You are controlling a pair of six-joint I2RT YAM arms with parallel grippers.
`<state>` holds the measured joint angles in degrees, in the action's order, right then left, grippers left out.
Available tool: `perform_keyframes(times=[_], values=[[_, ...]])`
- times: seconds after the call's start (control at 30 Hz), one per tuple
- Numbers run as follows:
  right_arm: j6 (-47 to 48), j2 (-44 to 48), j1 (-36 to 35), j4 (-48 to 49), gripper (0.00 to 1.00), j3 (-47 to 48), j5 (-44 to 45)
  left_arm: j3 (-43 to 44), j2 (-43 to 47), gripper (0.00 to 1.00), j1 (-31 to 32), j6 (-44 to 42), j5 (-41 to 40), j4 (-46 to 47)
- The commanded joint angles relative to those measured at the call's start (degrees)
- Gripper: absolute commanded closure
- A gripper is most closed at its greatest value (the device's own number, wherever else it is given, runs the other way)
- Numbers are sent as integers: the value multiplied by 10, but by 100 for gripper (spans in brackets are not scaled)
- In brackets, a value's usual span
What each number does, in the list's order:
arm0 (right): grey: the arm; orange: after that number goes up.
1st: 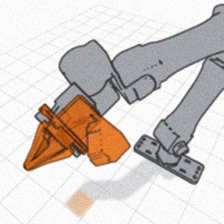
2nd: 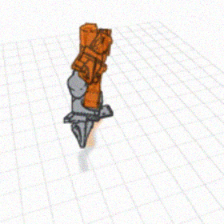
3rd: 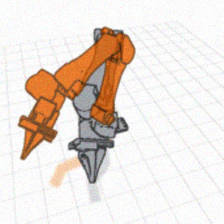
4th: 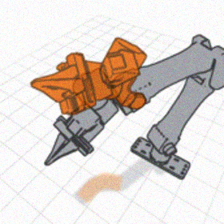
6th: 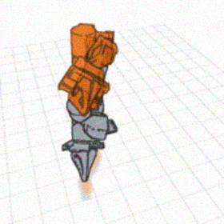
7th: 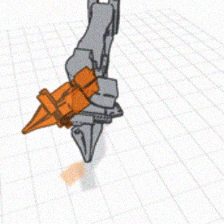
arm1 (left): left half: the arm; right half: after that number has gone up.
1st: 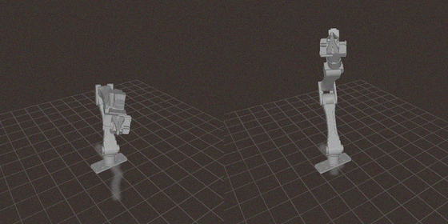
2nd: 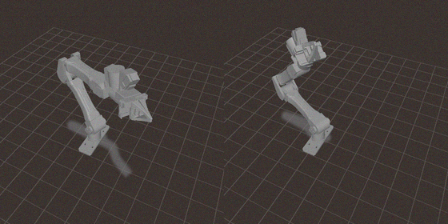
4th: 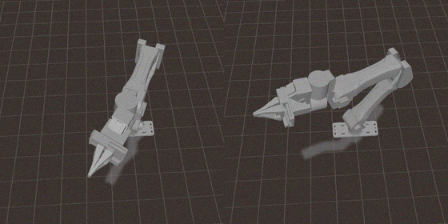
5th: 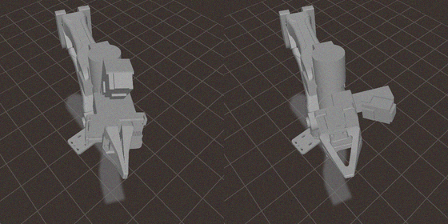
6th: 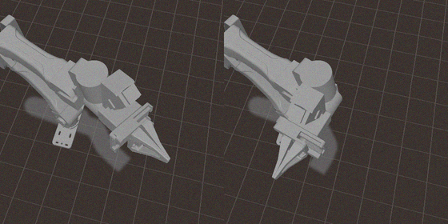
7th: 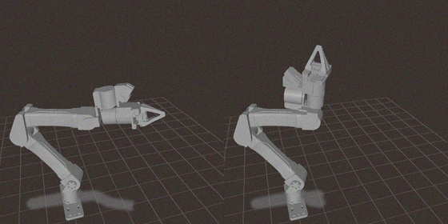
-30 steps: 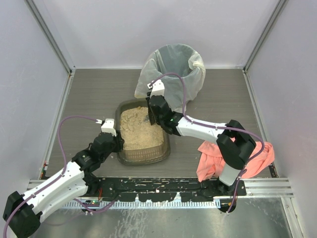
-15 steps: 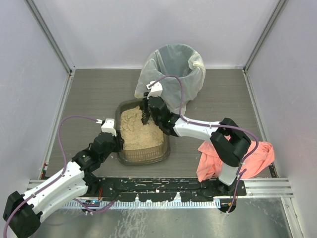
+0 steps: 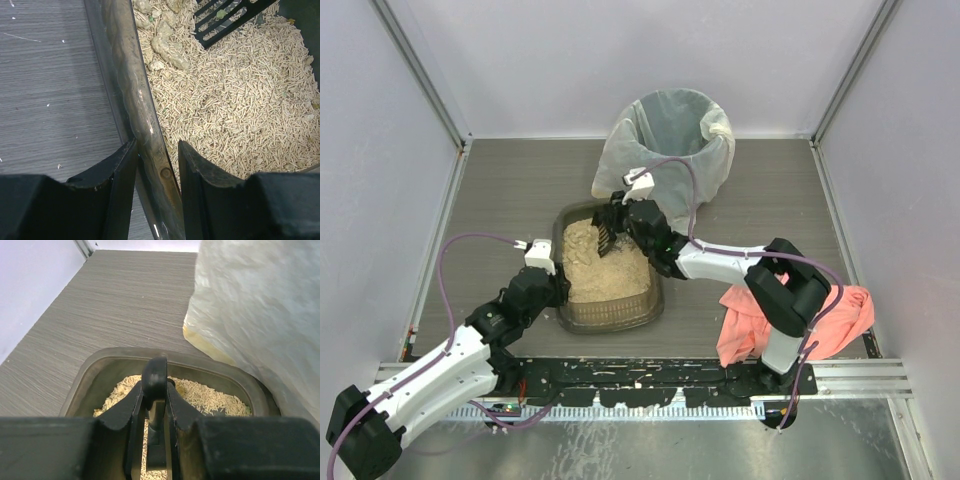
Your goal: Clean the litter box
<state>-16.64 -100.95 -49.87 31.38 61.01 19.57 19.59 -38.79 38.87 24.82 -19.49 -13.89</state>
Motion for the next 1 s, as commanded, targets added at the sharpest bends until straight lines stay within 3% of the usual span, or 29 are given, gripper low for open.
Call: perform_keyframes(times=[0.0,0.13,0.4,0.67,0.97], values=[[-114,36,29,31,99,-26,-37,26,-2,61,1,-3,5,31],[-208,31,68,68,99,-62,-86,26,-3,61,1,-3,5,31],[-254,3,76,98,99,-66,-132,27,-7,61,1,-3,5,31],[-294,-14,76,119,99,-76,-132,27,-8,61,1,-3,6,32],[-321,39,84,142,99,-128,-101,28,-9,61,1,-4,6,32]])
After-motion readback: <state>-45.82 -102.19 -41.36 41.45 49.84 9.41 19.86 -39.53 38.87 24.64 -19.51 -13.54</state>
